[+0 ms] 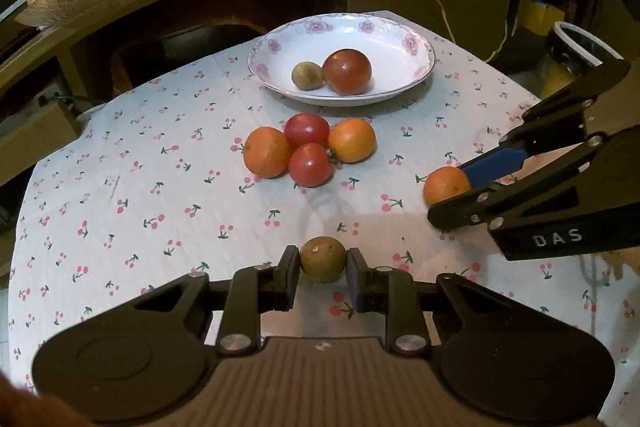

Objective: Organize fruits
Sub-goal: 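Carry the kiwi and the orange over the white plate with both tools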

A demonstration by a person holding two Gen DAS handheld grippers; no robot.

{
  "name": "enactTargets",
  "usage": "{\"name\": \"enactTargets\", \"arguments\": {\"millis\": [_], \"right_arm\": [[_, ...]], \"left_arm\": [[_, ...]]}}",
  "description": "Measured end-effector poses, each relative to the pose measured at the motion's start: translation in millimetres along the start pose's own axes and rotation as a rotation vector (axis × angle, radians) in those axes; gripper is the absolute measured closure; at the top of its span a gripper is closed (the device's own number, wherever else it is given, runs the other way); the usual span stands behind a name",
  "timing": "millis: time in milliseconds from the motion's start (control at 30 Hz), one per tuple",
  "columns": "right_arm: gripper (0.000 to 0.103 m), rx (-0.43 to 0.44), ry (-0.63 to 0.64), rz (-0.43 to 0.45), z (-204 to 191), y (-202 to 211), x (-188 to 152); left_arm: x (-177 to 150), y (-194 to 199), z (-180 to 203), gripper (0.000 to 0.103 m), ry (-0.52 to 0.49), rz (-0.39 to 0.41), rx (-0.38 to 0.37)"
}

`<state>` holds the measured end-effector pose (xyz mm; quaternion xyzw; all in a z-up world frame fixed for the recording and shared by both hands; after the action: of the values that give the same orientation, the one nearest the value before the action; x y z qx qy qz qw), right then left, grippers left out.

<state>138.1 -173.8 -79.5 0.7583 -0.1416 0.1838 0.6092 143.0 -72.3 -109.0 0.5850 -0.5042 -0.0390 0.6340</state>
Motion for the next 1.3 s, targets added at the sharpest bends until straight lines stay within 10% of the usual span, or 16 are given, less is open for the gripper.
{"name": "enactTargets", "arguments": {"millis": [733,1300], "right_arm": [[0.050,0.009,-0.007,0.008,3.7,-2.9,2.6],[0.071,-0.009,-0.006,0.011,4.2,-3.2,3.2]], "left_arm": [[-6.6,2.4,-3.1,0.056,-0.026,-0.004,-0.002],[-9.2,5.2,1.5,0.072,-0.025,0.009,-0.009]]}}
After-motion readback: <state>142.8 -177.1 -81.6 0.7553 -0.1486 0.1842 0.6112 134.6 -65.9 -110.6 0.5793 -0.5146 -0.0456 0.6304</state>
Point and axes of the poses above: each gripper's, at about its wrist camera, not at the fingertips, and y roughly against the way its jaws point, z to its right, x to its top, the point moved 8 cm from there along -y, roughly the way its jaws point, and after that the axes turned 15 degrees about -y, right-handed, at the moved point
